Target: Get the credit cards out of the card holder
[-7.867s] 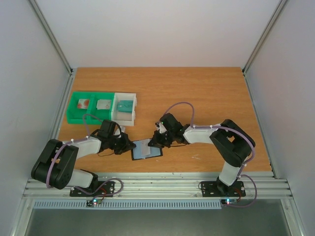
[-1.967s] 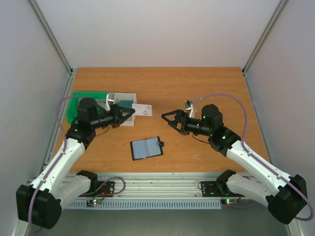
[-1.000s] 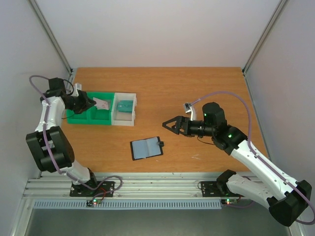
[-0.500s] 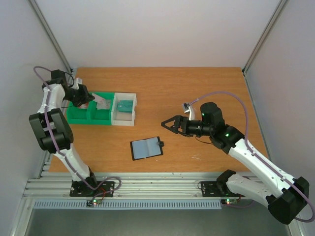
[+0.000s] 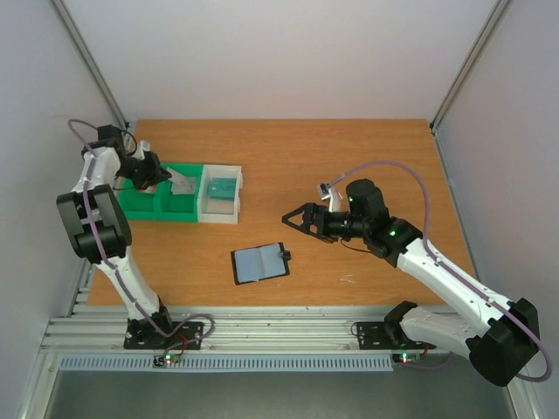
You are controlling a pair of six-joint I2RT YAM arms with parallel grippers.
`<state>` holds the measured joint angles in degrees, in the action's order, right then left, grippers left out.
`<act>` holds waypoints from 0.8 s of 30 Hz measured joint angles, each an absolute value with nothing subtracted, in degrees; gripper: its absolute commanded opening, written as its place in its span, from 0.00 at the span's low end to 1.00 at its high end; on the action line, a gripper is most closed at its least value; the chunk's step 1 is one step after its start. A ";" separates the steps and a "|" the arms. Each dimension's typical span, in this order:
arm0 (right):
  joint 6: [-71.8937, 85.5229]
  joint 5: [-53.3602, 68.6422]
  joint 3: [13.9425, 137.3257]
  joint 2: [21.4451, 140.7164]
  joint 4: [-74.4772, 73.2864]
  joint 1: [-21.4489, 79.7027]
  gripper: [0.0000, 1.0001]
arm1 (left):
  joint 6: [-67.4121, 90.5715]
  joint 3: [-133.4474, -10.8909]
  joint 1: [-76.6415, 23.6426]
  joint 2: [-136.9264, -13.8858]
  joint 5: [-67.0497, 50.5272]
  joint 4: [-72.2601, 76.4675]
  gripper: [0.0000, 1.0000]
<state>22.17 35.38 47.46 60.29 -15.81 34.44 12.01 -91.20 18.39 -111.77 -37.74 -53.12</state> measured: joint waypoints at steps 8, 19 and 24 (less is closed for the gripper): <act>22.17 35.29 47.48 60.82 -15.62 34.44 0.98 | 11.99 -92.82 17.10 -115.11 -37.41 -52.90 0.03; 22.13 34.04 47.53 61.41 -15.53 34.41 0.98 | 12.05 -97.06 16.25 -118.08 -35.62 -53.06 0.19; 21.89 33.56 47.64 61.67 -16.27 34.37 0.98 | 11.75 -97.49 16.25 -118.67 -33.85 -53.80 0.27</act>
<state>21.89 33.56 47.64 61.67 -16.27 34.37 11.75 -97.49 16.25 -118.67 -33.85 -53.80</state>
